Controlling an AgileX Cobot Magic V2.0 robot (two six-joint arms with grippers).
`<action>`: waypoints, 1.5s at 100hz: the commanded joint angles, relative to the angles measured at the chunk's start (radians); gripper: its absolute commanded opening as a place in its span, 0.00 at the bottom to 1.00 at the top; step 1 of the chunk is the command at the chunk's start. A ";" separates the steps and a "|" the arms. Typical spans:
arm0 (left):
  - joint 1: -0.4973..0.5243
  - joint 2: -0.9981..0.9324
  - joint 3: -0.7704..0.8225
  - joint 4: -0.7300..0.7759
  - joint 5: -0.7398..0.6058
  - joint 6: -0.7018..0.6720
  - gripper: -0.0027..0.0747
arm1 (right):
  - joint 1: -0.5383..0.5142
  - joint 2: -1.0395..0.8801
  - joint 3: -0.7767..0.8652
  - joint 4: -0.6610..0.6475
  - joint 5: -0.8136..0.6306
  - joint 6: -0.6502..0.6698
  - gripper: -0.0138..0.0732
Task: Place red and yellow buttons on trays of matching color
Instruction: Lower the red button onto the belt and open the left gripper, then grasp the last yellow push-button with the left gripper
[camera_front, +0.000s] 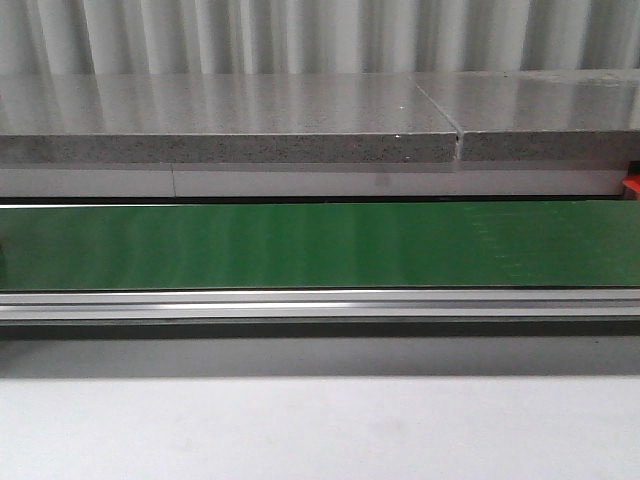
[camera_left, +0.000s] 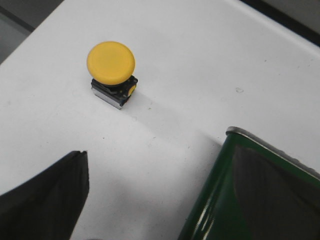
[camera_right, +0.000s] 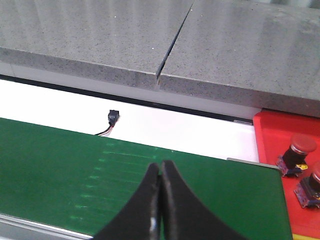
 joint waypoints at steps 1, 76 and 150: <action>0.007 0.012 -0.043 0.010 -0.066 -0.002 0.76 | 0.001 -0.004 -0.027 -0.001 -0.063 -0.005 0.08; 0.066 0.319 -0.342 0.045 0.015 -0.002 0.76 | 0.001 -0.004 -0.027 -0.001 -0.060 -0.005 0.08; 0.083 0.399 -0.437 0.094 0.043 -0.004 0.29 | 0.001 -0.004 -0.027 -0.001 -0.043 -0.005 0.08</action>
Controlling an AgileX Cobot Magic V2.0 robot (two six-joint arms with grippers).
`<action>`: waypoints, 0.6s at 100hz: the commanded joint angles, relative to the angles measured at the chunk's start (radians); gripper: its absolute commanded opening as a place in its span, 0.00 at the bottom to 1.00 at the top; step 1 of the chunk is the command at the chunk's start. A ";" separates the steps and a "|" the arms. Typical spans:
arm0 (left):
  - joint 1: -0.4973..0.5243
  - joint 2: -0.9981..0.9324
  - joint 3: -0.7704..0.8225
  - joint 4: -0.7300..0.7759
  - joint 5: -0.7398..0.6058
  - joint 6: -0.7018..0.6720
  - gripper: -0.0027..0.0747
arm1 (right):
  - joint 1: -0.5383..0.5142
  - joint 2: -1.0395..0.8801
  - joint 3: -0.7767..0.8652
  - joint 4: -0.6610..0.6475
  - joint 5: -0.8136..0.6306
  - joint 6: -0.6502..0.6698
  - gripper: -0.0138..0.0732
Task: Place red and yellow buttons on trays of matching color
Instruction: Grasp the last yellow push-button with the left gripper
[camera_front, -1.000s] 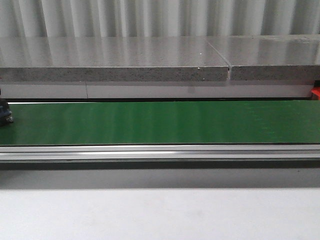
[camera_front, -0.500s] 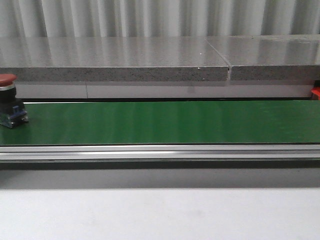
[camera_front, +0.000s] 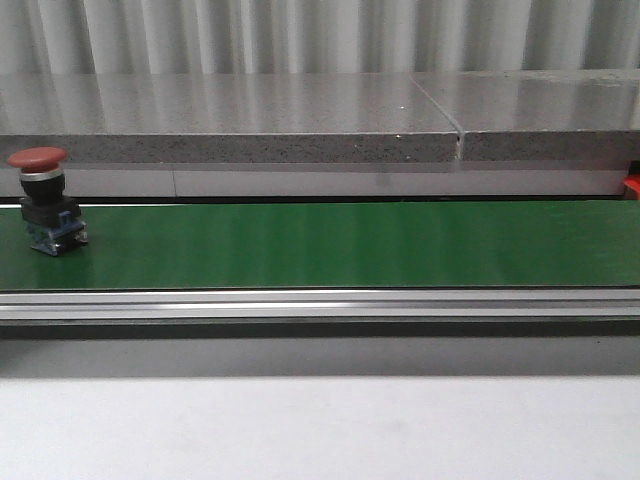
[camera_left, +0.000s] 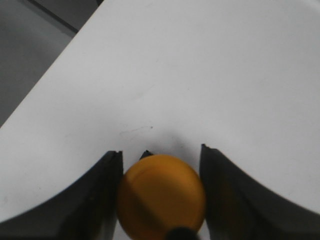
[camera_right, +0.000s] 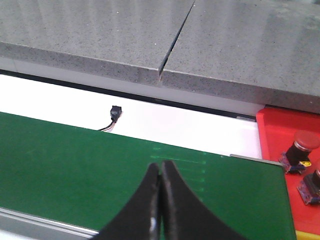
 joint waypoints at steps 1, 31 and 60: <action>0.003 -0.054 -0.031 0.006 -0.018 -0.006 0.28 | 0.001 -0.004 -0.027 0.000 -0.060 -0.005 0.08; 0.003 -0.121 -0.032 -0.022 0.027 -0.006 0.01 | 0.001 -0.004 -0.027 0.000 -0.060 -0.005 0.08; -0.014 -0.315 -0.025 -0.166 0.134 0.078 0.01 | 0.001 -0.004 -0.027 0.000 -0.060 -0.005 0.08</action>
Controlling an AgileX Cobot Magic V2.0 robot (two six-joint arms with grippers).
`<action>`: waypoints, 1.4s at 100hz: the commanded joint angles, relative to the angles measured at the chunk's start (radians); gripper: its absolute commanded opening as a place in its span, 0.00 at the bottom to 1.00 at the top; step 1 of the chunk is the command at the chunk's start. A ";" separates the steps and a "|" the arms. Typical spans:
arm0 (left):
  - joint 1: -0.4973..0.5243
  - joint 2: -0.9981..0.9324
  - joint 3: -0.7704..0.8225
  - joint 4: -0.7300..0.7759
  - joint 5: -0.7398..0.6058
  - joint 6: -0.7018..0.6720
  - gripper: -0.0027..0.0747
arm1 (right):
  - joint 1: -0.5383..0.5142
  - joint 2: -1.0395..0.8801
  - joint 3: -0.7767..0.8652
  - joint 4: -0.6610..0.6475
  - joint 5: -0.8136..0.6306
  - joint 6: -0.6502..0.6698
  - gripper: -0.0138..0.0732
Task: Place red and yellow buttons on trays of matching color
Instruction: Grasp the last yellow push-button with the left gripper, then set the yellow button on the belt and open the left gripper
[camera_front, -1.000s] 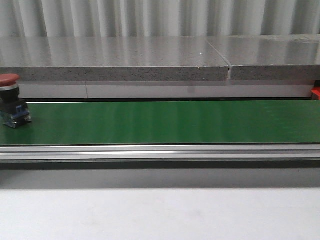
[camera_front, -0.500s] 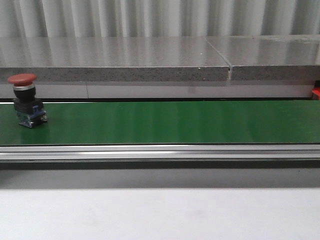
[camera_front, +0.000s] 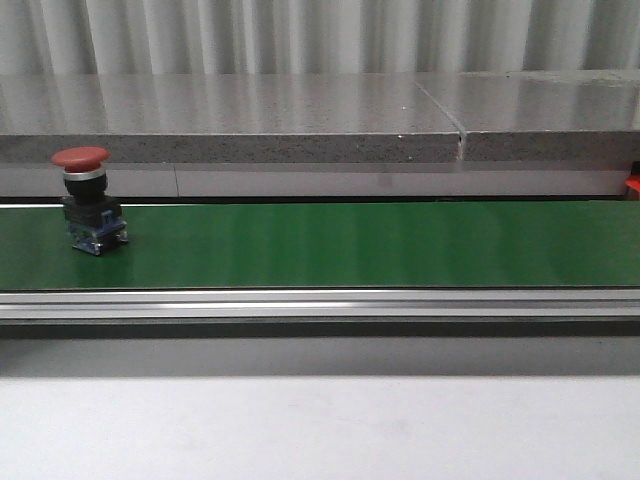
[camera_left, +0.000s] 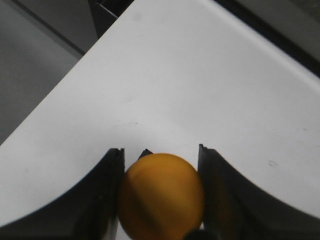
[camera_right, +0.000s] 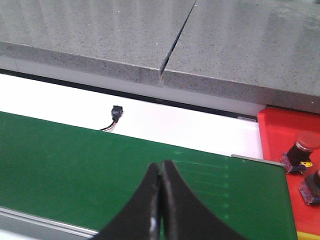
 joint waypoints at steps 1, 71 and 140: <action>-0.019 -0.118 -0.019 -0.062 0.004 0.061 0.01 | 0.001 -0.004 -0.027 0.001 -0.060 -0.005 0.08; -0.287 -0.337 0.303 -0.112 -0.056 0.153 0.01 | 0.001 -0.004 -0.027 0.001 -0.060 -0.005 0.08; -0.298 -0.337 0.377 -0.114 -0.094 0.180 0.84 | 0.001 -0.004 -0.027 0.001 -0.060 -0.005 0.08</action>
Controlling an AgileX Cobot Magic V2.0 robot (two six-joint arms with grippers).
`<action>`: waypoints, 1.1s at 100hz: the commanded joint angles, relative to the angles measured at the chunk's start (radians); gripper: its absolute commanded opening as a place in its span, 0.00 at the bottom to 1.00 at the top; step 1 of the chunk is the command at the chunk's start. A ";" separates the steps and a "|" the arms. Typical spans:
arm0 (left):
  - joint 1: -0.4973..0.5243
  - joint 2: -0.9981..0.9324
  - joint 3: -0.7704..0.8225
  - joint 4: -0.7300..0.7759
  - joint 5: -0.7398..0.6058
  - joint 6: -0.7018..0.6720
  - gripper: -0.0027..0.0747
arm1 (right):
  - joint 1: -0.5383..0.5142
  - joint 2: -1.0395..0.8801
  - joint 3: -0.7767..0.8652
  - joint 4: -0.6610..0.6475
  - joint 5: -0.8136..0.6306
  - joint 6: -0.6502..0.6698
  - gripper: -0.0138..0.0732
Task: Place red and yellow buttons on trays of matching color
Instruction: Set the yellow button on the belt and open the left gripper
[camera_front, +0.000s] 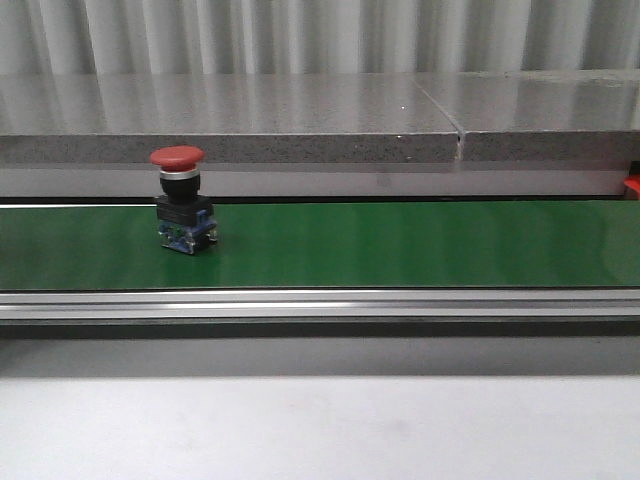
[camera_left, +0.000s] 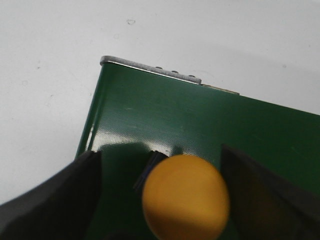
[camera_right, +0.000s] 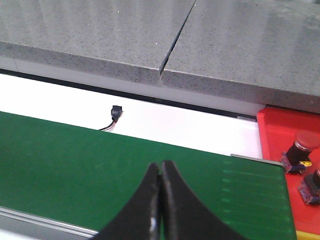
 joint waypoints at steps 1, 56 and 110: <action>-0.013 -0.045 -0.023 -0.012 -0.042 0.002 0.84 | 0.001 -0.004 -0.027 0.001 -0.060 -0.005 0.08; -0.159 -0.226 -0.055 0.009 -0.069 0.031 0.83 | 0.001 -0.004 -0.027 0.001 -0.058 -0.005 0.08; -0.266 -0.782 0.295 0.011 -0.209 0.044 0.83 | 0.001 -0.004 -0.027 0.001 -0.058 -0.005 0.08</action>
